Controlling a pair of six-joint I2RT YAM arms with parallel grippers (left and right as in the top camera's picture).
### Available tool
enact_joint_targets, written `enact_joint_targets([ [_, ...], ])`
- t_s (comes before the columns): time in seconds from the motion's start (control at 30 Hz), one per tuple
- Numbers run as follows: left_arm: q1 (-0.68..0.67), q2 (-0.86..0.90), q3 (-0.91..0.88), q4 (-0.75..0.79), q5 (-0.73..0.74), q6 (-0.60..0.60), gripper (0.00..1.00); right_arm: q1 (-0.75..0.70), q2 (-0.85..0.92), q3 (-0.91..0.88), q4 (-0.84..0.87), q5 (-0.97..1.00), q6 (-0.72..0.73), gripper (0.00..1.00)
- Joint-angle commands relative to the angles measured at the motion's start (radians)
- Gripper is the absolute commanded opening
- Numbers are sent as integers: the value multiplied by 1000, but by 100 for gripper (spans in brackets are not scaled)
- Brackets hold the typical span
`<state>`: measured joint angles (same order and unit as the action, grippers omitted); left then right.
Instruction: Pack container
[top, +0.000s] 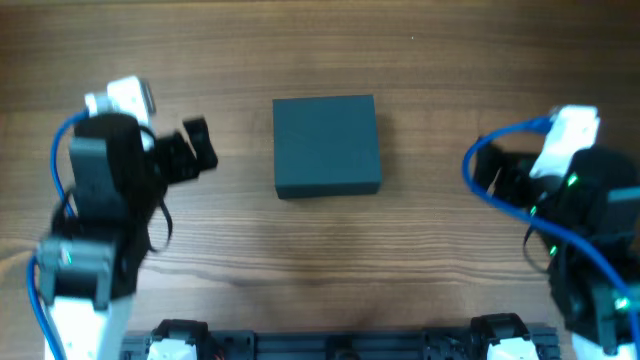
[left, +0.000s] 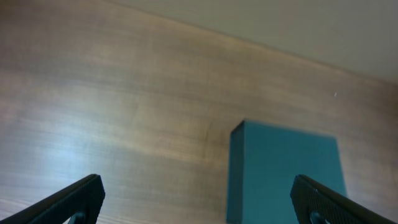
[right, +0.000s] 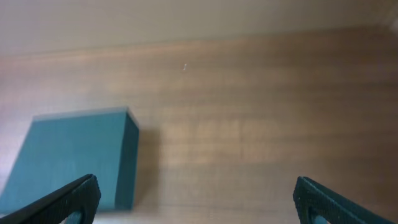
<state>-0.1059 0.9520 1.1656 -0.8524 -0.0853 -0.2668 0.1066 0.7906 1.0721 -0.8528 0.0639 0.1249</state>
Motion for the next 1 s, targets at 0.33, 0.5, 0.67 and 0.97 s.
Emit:
enact_joint_targets([
  [0.33, -5, -456, -269, 25, -18, -30, 100, 110, -272, -202, -61, 68, 35, 99],
  [0.5, -5, -455, -269, -9, -17, -30, 100, 110, -269, -202, -65, 67, 35, 100],
  [0.67, -5, -455, -269, -74, -17, -30, 100, 110, -269, -202, -69, 68, 35, 100],
  [0.97, -5, -455, -269, -166, -17, -30, 100, 110, -269, -202, -69, 68, 35, 100],
])
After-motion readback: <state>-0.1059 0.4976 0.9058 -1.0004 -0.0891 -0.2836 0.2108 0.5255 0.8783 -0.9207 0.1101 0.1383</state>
